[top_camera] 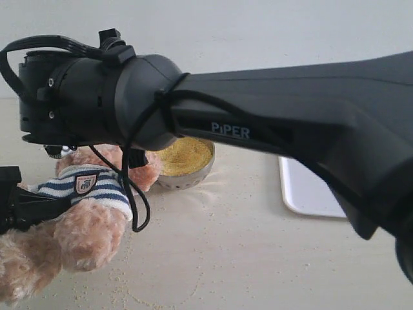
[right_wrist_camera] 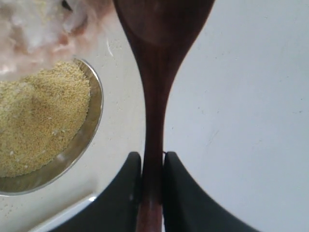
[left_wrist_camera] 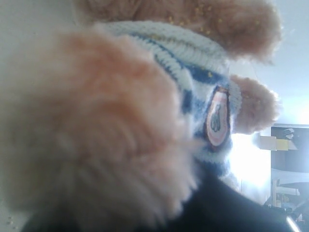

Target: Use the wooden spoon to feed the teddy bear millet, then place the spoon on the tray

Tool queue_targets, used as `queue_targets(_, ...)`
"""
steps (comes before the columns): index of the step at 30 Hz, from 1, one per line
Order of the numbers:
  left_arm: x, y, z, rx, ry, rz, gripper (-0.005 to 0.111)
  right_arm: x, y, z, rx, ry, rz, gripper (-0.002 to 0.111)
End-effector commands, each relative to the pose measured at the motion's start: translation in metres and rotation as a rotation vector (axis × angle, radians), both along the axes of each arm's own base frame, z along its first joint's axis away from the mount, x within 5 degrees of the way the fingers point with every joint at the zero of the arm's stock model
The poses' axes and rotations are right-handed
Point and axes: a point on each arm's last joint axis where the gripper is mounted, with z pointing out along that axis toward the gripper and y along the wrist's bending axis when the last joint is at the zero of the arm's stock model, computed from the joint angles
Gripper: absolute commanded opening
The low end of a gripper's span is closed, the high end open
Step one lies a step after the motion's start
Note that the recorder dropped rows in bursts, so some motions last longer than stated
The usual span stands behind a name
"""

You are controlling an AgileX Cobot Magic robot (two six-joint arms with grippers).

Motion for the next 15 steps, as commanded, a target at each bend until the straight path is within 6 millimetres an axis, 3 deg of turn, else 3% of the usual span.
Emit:
queue_targets(1,-0.0001,-0.0036,0.0043,-0.029,-0.023,-0.013,0.005,-0.0013,-0.0005,0.0020,0.030,-0.015,-0.027,0.000)
queue_targets(15,-0.0004,-0.0037,0.0041,-0.028,-0.023,-0.017,0.005,-0.0012,-0.0091,0.0050,0.091,0.001,-0.145,0.000)
